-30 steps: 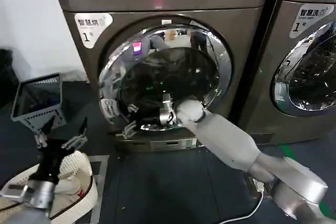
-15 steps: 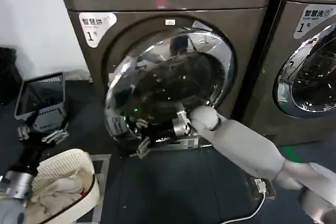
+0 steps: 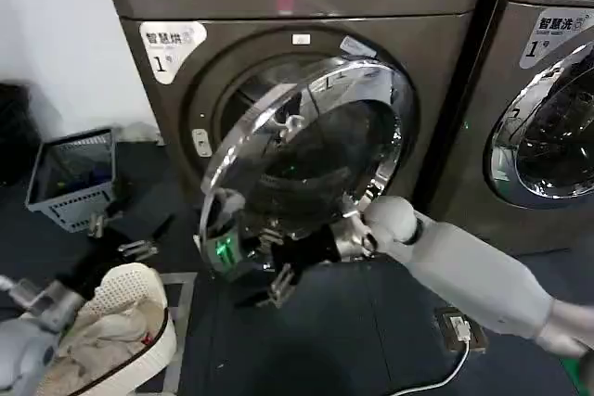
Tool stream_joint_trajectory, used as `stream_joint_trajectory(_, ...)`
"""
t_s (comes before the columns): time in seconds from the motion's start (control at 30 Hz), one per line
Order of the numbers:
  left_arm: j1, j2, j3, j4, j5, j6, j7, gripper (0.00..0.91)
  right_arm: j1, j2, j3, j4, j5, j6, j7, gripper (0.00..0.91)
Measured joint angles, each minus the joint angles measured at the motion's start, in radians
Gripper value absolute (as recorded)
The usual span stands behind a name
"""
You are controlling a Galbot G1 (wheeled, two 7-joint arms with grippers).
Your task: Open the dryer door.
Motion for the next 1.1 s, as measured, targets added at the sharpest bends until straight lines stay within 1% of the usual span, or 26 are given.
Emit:
stream_joint_trajectory(0.13,-0.045,0.047,0.047,0.028,-0.018,0.003,0.005,0.907,-0.020,-0.058,0.015,0.054,0.002,0.002,-0.015,0.907)
stream_joint_trajectory(0.3,-0.091,0.086,0.089,0.031,-0.031,0.007,0.030,0.907,-0.060,-0.118,0.043,0.109,0.002,0.003,-0.027,0.907)
stream_joint_trajectory(0.63,-0.137,0.145,0.182,-0.027,0.017,-0.015,0.101,0.907,-0.186,-0.223,0.145,0.201,0.002,0.013,-0.028,0.907)
stream_joint_trajectory(0.8,-0.179,0.167,0.271,-0.065,0.063,-0.022,0.111,0.907,-0.259,-0.281,0.212,0.242,0.001,0.016,-0.039,0.907)
stream_joint_trajectory(1.0,-0.252,0.161,0.387,-0.068,0.093,-0.022,0.107,0.907,-0.361,-0.348,0.316,0.281,-0.001,0.028,-0.047,0.907)
stream_joint_trajectory(1.1,-0.289,0.158,0.438,-0.077,0.102,-0.024,0.108,0.907,-0.431,-0.376,0.382,0.288,-0.001,0.046,-0.030,0.907)
